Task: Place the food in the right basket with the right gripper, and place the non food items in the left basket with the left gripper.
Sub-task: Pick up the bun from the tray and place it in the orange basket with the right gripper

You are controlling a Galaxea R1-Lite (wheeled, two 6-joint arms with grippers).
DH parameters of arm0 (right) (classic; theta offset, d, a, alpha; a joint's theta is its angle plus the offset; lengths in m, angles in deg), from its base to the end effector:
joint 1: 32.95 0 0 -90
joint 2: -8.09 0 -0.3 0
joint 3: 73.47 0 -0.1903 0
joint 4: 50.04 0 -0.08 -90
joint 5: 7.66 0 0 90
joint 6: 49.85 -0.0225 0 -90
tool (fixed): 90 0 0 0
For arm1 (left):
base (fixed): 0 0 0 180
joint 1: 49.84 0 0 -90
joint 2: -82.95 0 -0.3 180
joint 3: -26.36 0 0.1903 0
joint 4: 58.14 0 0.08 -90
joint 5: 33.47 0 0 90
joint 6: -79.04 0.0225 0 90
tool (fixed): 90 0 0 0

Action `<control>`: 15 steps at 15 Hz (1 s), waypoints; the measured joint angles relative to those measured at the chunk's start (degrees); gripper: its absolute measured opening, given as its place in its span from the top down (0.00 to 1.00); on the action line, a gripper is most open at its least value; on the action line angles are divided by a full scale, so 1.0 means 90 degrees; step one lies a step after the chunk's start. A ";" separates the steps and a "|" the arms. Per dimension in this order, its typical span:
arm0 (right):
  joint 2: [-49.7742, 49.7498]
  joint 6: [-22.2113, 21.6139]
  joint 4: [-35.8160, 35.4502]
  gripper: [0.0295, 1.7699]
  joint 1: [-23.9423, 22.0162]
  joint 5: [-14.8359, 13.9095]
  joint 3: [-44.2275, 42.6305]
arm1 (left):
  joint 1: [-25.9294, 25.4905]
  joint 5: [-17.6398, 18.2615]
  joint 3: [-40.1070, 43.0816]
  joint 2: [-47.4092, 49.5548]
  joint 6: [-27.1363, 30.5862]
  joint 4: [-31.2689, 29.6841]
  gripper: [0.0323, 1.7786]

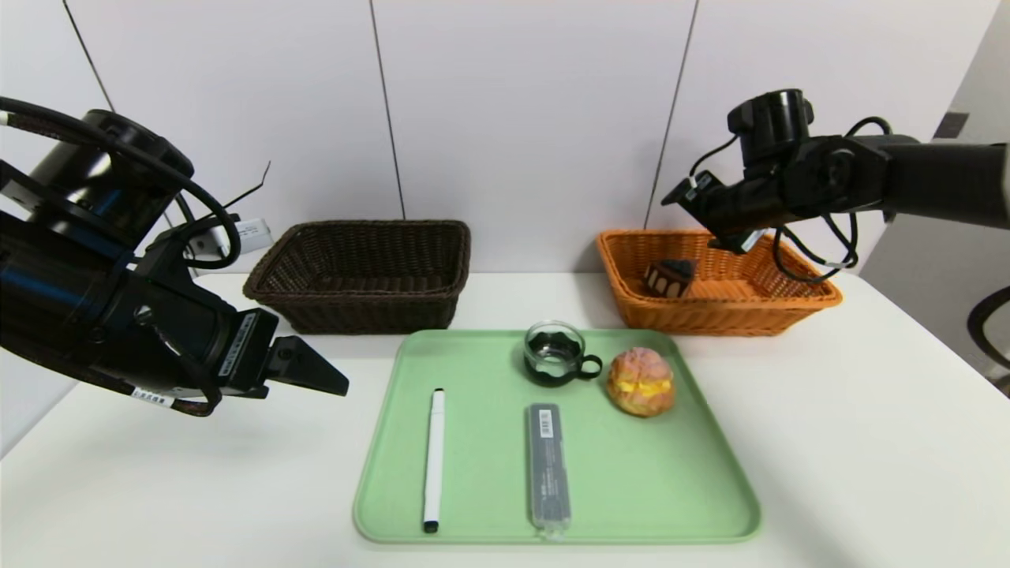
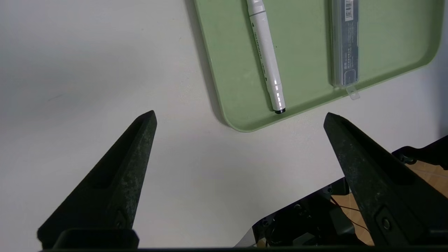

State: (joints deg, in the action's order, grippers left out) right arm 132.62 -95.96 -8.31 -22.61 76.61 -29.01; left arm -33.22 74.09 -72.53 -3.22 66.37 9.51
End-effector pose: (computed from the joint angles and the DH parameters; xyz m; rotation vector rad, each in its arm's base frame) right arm 0.4380 0.0776 0.2312 0.7101 0.5307 -0.1387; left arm 0.2126 -0.0705 0.2582 -0.2056 1.0289 -0.4399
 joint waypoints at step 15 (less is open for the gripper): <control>-0.1533 0.0248 0.4729 0.05 0.1783 -0.0168 0.0253 | 0.0000 0.0085 0.0340 0.0381 -0.0007 0.0000 0.05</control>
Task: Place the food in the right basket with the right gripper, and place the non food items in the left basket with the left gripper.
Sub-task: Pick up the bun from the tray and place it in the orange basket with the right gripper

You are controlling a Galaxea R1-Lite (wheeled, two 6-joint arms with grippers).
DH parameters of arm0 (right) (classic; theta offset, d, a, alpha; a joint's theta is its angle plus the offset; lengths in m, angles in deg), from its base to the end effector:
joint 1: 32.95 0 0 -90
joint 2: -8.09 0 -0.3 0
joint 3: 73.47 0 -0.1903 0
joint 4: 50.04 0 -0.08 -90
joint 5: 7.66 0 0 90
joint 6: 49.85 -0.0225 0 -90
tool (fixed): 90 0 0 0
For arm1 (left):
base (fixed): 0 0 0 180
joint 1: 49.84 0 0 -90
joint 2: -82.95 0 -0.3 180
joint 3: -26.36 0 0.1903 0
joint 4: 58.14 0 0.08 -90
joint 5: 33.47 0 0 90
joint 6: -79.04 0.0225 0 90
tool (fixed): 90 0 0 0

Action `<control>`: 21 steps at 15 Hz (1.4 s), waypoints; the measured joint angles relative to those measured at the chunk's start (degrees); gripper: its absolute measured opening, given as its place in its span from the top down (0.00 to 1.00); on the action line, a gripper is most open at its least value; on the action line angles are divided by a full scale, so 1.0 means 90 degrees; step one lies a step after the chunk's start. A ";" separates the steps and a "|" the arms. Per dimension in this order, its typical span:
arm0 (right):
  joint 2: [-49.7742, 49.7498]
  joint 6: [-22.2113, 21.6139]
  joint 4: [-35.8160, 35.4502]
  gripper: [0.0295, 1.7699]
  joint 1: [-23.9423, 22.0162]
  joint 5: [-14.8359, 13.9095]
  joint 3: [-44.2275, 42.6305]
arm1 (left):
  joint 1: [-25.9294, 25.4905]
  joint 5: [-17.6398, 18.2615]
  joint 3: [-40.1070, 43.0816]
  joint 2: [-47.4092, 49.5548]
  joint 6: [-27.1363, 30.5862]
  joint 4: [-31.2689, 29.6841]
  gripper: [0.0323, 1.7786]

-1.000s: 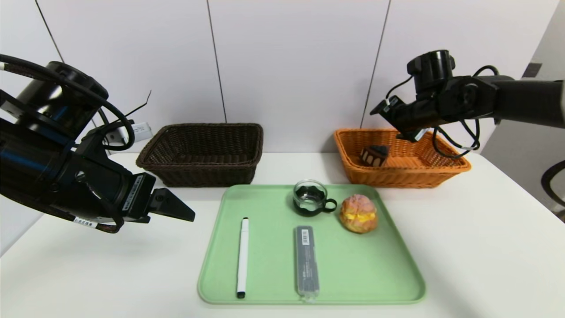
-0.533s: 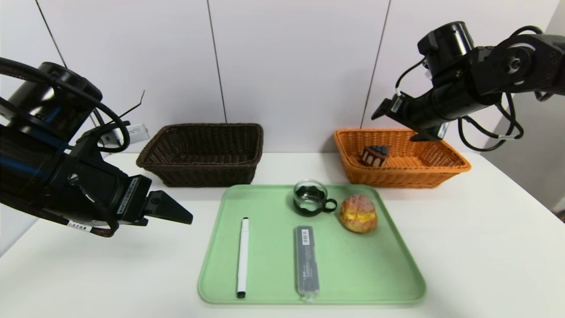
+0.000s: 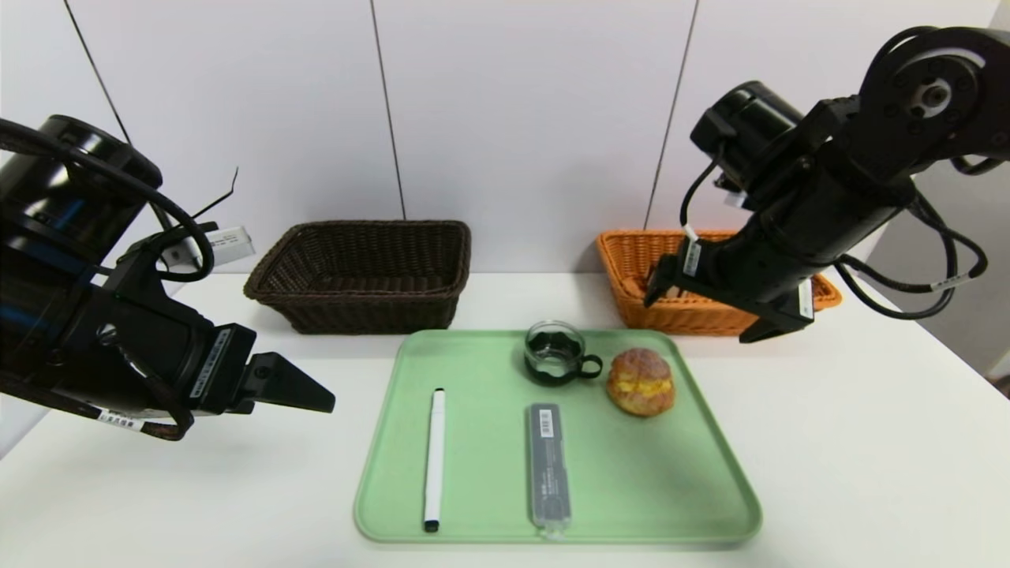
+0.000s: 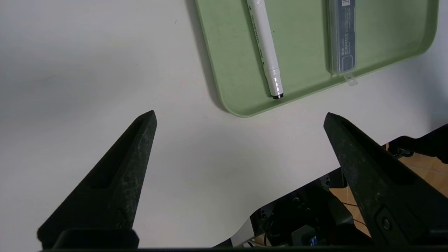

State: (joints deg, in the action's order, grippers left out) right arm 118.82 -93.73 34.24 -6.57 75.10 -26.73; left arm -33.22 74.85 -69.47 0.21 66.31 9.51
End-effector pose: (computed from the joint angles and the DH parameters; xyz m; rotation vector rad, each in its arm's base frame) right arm 0.2973 0.1443 0.2634 0.3774 1.0758 -0.1082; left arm 0.1956 -0.0658 0.2581 -0.2128 1.0247 -0.4529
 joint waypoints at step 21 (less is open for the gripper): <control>0.1445 -0.1467 0.0061 0.04 0.0253 0.0138 -0.0134 | 0.0000 0.0122 0.0172 0.0104 0.0022 -0.0054 0.05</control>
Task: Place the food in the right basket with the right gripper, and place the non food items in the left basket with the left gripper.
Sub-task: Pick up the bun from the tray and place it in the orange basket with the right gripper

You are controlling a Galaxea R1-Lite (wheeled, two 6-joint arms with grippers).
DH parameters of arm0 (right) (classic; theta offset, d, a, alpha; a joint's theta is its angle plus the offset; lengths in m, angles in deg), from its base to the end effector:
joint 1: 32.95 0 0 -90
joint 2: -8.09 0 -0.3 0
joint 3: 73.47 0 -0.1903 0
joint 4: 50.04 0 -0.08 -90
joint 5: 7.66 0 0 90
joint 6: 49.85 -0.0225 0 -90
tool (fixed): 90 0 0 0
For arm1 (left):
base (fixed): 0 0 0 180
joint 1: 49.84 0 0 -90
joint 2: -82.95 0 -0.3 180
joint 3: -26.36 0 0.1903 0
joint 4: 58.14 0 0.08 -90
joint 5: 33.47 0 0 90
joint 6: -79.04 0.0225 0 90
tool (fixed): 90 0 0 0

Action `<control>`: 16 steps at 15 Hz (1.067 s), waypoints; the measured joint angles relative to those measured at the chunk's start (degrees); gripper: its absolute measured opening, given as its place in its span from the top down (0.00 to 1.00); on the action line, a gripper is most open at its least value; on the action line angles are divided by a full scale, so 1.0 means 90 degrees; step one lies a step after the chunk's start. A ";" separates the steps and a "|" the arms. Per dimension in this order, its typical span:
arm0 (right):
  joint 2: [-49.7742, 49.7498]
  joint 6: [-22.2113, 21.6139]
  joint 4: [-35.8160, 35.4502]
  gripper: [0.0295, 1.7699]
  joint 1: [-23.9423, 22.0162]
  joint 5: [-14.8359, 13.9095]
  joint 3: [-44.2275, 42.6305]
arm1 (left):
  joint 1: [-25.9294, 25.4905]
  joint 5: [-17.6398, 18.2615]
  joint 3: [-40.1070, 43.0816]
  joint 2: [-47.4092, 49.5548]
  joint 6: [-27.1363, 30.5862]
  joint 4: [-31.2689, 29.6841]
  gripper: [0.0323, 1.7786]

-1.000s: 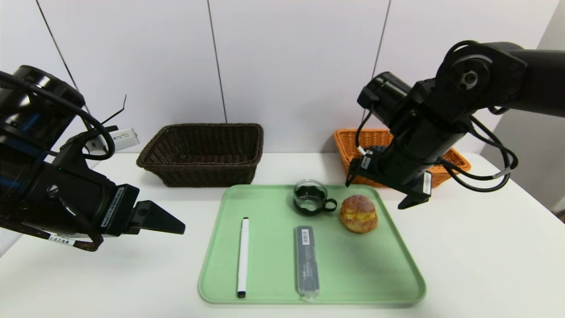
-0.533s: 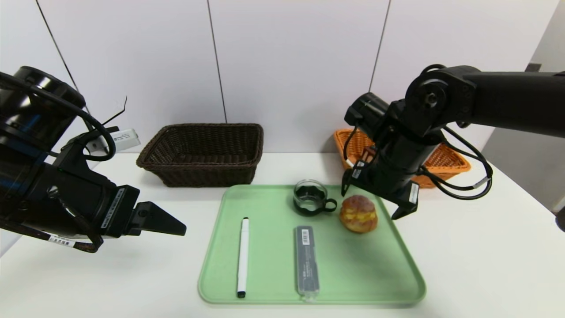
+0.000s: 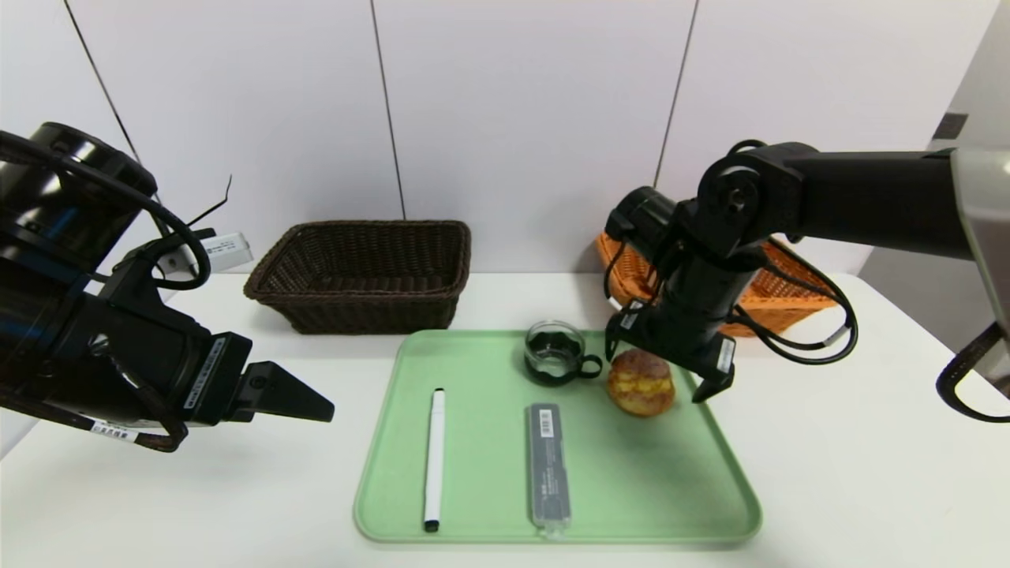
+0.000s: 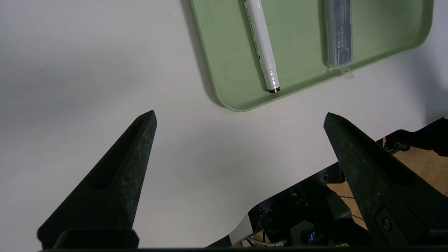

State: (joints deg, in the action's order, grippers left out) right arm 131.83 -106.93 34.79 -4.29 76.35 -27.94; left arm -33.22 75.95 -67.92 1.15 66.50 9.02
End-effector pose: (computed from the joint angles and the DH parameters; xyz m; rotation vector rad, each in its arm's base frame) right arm 0.3360 0.1810 0.1864 0.4685 1.2570 -0.2968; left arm 0.1910 -0.0648 0.2555 -0.2187 1.0288 -0.4717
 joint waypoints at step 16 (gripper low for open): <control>0.0349 0.0012 -0.0049 0.49 -0.0022 0.0069 -0.0051 | -0.0009 -0.0003 0.0103 0.0012 0.0018 -0.0065 0.05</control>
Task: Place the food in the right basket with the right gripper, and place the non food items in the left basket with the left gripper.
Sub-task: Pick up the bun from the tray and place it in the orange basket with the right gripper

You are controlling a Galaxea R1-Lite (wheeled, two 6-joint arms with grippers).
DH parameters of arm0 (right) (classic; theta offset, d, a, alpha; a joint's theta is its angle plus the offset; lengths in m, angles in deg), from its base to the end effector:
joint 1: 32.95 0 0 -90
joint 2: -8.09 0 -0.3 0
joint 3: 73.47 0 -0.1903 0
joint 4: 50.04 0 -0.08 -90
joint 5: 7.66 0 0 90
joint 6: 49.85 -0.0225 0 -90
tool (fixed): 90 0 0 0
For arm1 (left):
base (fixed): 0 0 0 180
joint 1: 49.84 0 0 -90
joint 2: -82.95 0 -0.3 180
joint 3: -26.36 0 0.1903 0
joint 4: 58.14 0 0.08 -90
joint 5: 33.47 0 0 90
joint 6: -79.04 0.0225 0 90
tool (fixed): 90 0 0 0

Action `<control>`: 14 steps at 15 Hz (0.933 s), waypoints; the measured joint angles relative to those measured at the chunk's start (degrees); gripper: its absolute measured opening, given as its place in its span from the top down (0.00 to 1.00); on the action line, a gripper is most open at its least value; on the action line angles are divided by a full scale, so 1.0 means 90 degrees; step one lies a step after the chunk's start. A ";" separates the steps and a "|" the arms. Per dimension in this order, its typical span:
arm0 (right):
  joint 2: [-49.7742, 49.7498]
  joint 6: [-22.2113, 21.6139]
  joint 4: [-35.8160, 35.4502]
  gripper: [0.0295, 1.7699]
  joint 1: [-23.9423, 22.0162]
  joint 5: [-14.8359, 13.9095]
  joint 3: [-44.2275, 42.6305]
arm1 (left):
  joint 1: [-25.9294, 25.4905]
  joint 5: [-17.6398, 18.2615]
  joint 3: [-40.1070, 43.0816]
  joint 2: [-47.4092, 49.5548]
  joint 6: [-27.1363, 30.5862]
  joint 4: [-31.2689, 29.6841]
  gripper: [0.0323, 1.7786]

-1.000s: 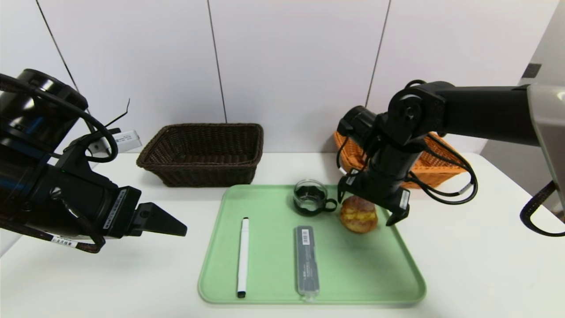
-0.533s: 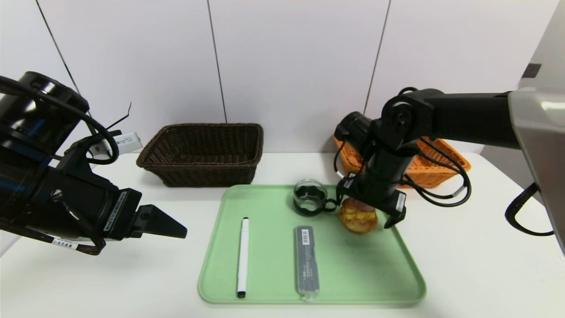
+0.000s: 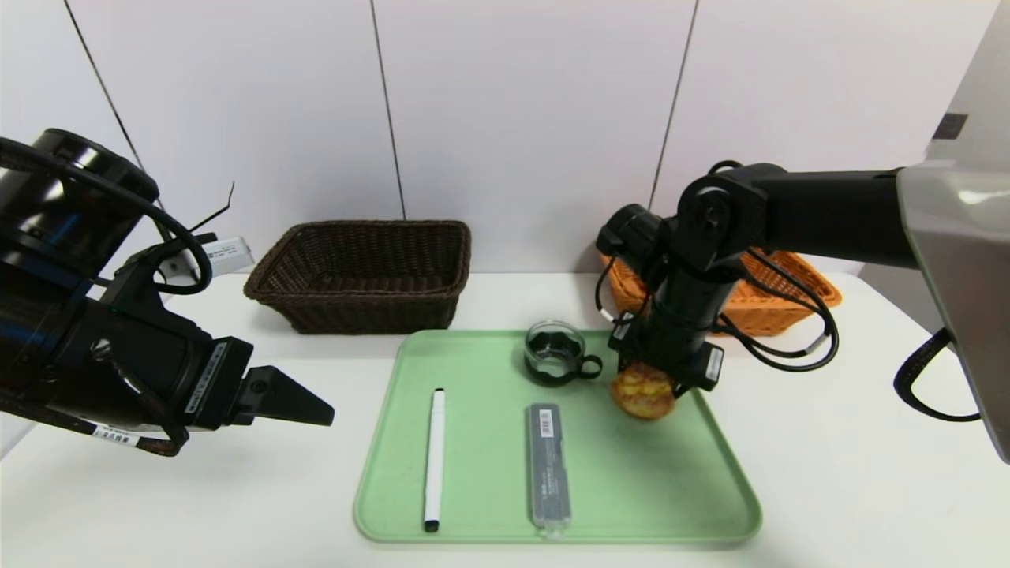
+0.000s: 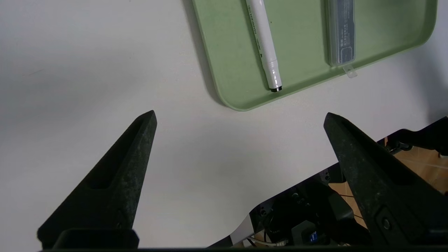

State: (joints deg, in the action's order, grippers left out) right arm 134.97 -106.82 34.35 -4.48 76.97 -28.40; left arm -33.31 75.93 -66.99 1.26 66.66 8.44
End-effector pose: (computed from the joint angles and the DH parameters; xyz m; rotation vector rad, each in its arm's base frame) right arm 0.3462 0.1853 0.1671 0.4551 1.2935 -0.3124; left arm 0.1907 -0.0644 0.2525 -0.2168 1.0320 -0.4705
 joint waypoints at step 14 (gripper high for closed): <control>-0.1816 0.1173 -0.0214 0.55 -0.0306 0.0833 -0.0004 | 0.0012 -0.0003 0.0083 0.0061 0.0009 -0.0009 0.05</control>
State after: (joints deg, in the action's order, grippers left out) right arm 118.63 -96.26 32.43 -7.24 84.47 -28.44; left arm -33.20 75.90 -66.25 1.81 66.75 8.35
